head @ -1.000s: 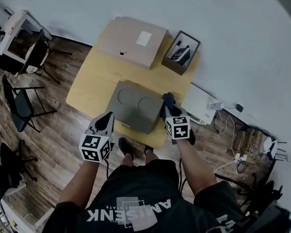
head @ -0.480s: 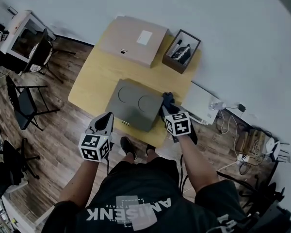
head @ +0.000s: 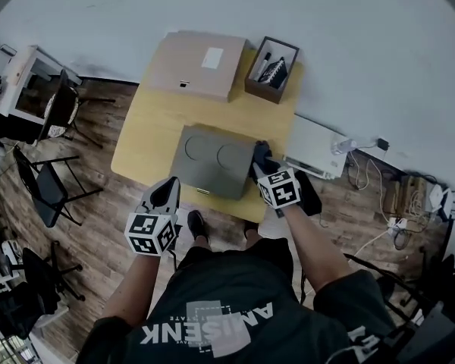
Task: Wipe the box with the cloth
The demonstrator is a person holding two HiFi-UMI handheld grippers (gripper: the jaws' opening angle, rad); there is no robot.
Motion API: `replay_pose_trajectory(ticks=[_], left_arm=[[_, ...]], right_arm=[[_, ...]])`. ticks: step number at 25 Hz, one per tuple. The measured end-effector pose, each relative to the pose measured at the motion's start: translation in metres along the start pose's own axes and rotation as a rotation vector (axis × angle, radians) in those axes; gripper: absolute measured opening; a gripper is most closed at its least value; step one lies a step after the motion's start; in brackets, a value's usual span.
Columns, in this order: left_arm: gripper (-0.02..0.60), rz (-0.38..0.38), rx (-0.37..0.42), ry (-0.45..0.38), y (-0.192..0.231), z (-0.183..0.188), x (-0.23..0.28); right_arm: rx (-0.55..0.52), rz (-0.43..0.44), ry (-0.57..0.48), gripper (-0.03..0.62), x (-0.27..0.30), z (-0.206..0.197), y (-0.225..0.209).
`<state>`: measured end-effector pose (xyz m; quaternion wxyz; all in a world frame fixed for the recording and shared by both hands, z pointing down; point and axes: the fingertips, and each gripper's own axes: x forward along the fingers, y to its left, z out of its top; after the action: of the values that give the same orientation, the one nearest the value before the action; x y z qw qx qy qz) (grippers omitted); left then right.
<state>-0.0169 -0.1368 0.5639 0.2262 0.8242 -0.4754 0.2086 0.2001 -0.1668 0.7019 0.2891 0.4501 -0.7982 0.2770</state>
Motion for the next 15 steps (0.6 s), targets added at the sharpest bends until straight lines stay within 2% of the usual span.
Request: replay_pose_trajectory(ticks=[6, 15], left_arm=[[0.002, -0.099, 0.064, 0.001, 0.010, 0.007, -0.001], [0.002, -0.160, 0.091, 0.006, 0.026, -0.003, -0.017]], right_arm=[[0.008, -0.052, 0.046, 0.081, -0.005, -0.015, 0.020], [0.023, -0.046, 0.081, 0.081, -0.017, -0.037, 0.051]])
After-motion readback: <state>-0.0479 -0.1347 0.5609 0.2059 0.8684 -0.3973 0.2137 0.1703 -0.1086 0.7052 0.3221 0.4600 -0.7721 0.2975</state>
